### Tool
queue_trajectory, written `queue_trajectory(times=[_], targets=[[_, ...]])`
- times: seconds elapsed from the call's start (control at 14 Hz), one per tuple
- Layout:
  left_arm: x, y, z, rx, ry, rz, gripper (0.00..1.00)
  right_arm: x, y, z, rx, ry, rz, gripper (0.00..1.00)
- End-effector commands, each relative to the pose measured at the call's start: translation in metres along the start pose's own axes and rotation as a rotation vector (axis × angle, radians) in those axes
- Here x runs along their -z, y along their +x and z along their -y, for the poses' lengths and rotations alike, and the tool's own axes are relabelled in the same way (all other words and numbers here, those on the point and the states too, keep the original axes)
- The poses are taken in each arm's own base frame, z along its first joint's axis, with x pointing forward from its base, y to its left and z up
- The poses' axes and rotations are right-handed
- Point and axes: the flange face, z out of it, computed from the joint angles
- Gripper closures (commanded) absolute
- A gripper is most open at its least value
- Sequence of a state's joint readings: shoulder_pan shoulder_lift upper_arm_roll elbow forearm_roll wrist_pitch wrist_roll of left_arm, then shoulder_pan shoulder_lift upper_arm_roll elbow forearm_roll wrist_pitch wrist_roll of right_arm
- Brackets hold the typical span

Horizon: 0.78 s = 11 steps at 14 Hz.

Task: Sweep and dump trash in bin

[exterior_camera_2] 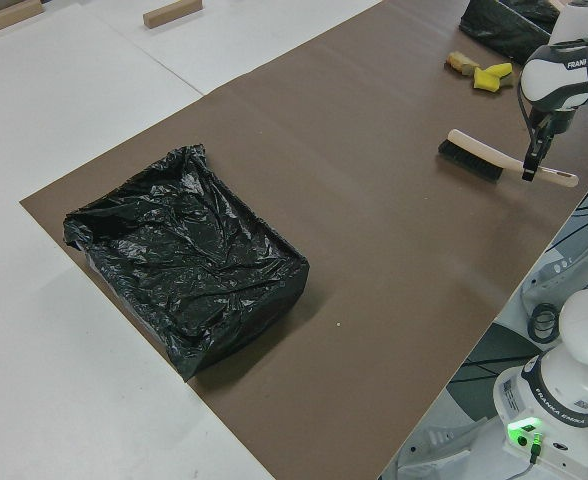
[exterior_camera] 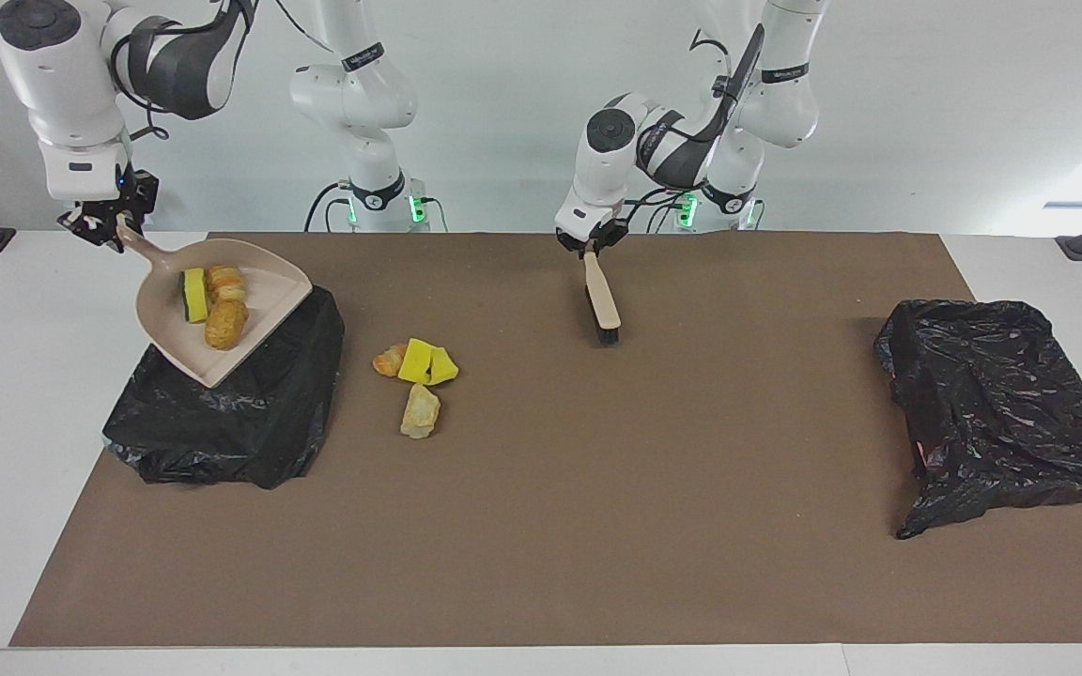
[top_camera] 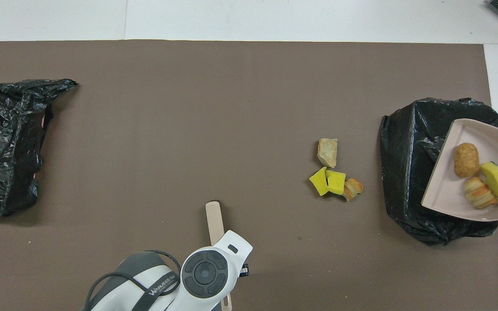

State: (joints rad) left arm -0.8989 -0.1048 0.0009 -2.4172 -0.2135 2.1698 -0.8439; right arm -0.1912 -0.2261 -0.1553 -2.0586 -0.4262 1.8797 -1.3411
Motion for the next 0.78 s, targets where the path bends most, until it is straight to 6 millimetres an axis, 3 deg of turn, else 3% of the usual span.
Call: queue_trajectory(times=[0.0, 0.14, 0.43, 0.57, 0.71], targets=[[0.005, 0.018, 0.008, 0.025, -0.031, -0.003, 0.10, -0.004, 0.000, -0.009, 0.091, -0.048, 0.091, 1.00], [0.013, 0.038, 0.012, 0.039, -0.044, -0.006, 0.00, 0.000, 0.008, -0.011, 0.135, -0.070, 0.144, 1.00], [0.045, 0.094, 0.032, 0.046, -0.101, -0.045, 0.00, -0.011, 0.017, -0.009, 0.213, -0.056, 0.198, 1.00], [0.068, 0.131, 0.048, 0.053, -0.128, -0.084, 0.00, -0.003, 0.039, -0.010, 0.306, -0.086, 0.259, 1.00], [0.090, 0.168, 0.072, 0.057, -0.149, -0.107, 0.00, 0.000, 0.042, -0.011, 0.329, -0.098, 0.293, 1.00]])
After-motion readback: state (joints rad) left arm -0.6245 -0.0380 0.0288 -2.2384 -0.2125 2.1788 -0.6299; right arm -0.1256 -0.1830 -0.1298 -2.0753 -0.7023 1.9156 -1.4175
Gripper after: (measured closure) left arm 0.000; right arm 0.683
